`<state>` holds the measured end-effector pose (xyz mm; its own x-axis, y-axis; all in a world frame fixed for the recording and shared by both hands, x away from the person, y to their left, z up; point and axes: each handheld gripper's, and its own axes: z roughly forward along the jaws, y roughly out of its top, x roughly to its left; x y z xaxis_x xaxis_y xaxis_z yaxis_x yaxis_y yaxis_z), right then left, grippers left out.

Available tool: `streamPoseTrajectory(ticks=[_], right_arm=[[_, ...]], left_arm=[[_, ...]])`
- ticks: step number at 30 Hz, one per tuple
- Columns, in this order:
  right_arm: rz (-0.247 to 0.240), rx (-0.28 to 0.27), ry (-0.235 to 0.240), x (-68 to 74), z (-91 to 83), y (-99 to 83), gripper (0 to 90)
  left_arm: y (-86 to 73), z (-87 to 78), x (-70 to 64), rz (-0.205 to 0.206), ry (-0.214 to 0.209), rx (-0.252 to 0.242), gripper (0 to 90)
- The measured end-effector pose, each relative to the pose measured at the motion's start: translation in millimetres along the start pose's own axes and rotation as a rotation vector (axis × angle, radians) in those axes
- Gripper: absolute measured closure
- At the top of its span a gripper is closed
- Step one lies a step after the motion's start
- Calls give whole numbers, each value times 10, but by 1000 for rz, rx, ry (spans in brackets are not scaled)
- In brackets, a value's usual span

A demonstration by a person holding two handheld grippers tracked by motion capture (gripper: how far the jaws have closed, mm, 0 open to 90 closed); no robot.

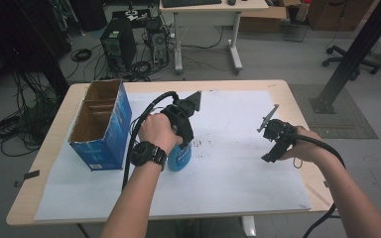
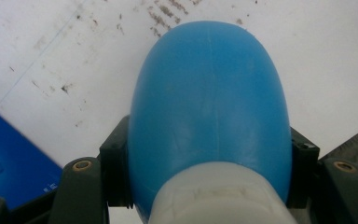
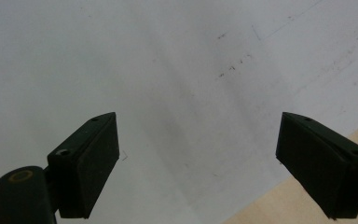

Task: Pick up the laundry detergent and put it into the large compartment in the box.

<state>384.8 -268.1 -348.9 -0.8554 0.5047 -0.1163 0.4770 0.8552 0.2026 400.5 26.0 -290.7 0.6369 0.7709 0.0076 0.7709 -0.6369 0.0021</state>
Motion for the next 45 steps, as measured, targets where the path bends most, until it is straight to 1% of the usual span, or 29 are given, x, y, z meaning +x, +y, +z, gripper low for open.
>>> streamPoseTrajectory(ticks=[8,11,12,16,20,26,29,36,42,44,45], right_arm=[[4,2,-1,-2,-7,-13,134],[4,2,-1,-1,-8,-12,134],[3,2,-1,4,-8,-10,134],[3,-1,-2,11,-19,-4,134],[-2,-4,-2,19,-26,4,134],[-4,-3,-3,22,-38,6,134],[-5,-4,-5,20,-48,6,134],[-7,-7,-5,20,-68,26,134],[-11,-6,-2,32,-74,41,134],[-12,-6,-2,35,-81,40,134],[-13,-7,-2,34,-85,38,134]], left_arm=[[-14,-50,-8,8,-6,22,374],[-22,-127,-5,15,-5,21,374],[-25,-136,-8,7,-6,15,374],[-43,-212,-4,16,-2,25,374],[-51,-274,-9,11,-13,15,373],[-51,-402,-25,22,-5,27,374],[-61,-468,-22,12,-4,22,374],[-77,-627,-14,13,1,11,374],[-84,-714,-16,16,-6,5,374],[-88,-737,-17,11,-8,0,374],[-89,-747,-16,12,-7,5,374]])
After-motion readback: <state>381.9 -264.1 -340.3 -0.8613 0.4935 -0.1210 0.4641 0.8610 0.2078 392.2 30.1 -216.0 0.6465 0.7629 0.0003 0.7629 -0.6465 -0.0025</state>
